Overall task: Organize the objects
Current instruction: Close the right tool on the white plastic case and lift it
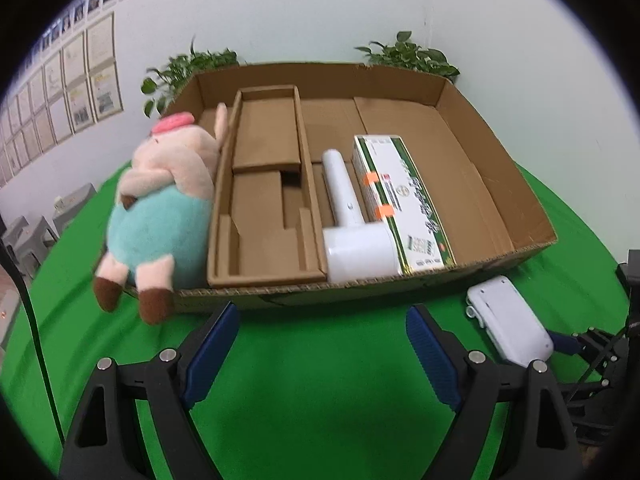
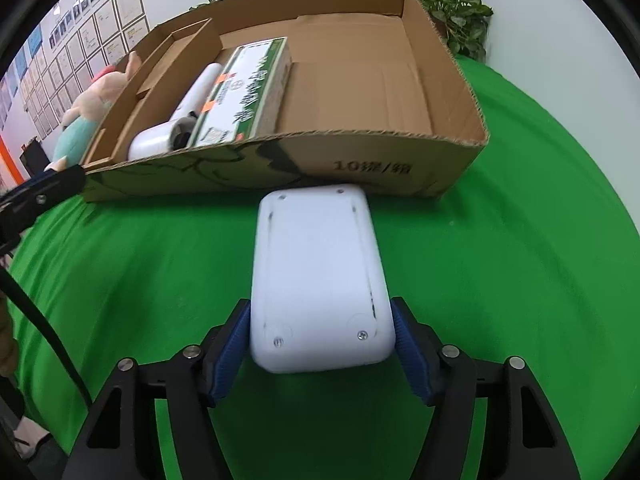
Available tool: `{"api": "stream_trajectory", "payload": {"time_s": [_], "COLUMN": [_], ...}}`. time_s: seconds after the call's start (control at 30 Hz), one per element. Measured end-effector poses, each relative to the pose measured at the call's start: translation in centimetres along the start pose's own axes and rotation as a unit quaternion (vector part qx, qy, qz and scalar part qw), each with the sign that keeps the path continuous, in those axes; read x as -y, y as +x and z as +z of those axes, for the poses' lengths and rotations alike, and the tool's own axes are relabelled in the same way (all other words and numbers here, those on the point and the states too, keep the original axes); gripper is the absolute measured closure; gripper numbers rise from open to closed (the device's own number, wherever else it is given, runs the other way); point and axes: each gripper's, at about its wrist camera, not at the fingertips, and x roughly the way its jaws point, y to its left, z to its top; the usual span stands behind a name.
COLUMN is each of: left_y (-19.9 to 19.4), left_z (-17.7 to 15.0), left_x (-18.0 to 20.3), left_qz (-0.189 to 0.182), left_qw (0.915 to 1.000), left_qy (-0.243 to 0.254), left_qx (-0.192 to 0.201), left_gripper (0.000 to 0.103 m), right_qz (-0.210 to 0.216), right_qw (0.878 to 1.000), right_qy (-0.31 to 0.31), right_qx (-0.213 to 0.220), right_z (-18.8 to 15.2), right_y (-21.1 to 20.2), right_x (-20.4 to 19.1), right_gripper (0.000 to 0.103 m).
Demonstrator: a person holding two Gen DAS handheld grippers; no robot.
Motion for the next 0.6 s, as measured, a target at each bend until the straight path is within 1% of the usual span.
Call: {"api": "stream_trajectory", "payload": {"time_s": [0.07,0.13,0.2,0.23,0.27,0.3,0.33,0.37,0.4,0.47,0.53,0.57,0.6], "left_y": [0.4,0.7,1.1,1.3,1.6,1.9,2.2,2.5,2.9,3.3,3.8,4.0,4.4], "left_z": [-0.5,-1.2,-1.9,-2.3,-2.5,-2.8,-3.1,-3.2,-3.4,-3.6,-3.9,-3.9,-4.1], "left_x": [0.1,0.2,0.4,0.6,0.7,0.9,1.2,1.4,1.7,2.2,2.7,2.8,2.9], "left_qz": [-0.029,-0.064,-0.105,-0.130,-0.149,-0.170,-0.187,-0.201,-0.224,-0.250,-0.271,-0.276,-0.284], "left_qw": [0.9993,0.9967,0.9915,0.9874,0.9833,0.9782,0.9732,0.9688,0.9614,0.9521,0.9437,0.9412,0.9366], "left_qy": [-0.005,-0.013,-0.020,-0.025,-0.031,-0.038,-0.044,-0.049,-0.056,-0.066,-0.079,-0.085,-0.095], "left_qx": [-0.023,-0.048,-0.073,-0.087,-0.099,-0.113,-0.126,-0.136,-0.150,-0.164,-0.173,-0.176,-0.182], "left_gripper": [0.017,0.017,0.017,0.017,0.017,0.017,0.017,0.017,0.017,0.017,0.017,0.017,0.017], "right_qz": [0.010,0.030,0.048,0.052,0.053,0.054,0.056,0.063,0.074,0.086,0.080,0.074,0.064], "right_qw": [1.000,0.999,0.998,0.998,0.998,0.997,0.997,0.996,0.995,0.994,0.994,0.995,0.995], "right_qy": [0.006,0.002,-0.023,-0.032,-0.038,-0.046,-0.050,-0.055,-0.060,-0.065,-0.071,-0.072,-0.071], "right_qx": [-0.007,-0.013,-0.015,-0.011,-0.005,0.009,0.018,0.025,0.023,0.014,0.014,0.014,0.014], "right_z": [-0.7,-1.8,-3.0,-3.3,-3.5,-3.7,-3.7,-3.7,-3.6,-3.6,-3.8,-3.9,-3.9], "right_y": [-0.6,-1.4,-2.2,-2.6,-3.0,-3.6,-3.9,-4.3,-4.4,-4.3,-4.3,-4.3,-4.1], "right_x": [-0.8,-2.2,-3.8,-4.1,-4.4,-4.6,-4.6,-4.6,-4.6,-4.6,-4.8,-4.8,-4.9], "right_gripper": [0.039,0.039,0.038,0.036,0.032,0.014,0.001,0.000,0.001,0.001,0.000,0.001,0.001]}}
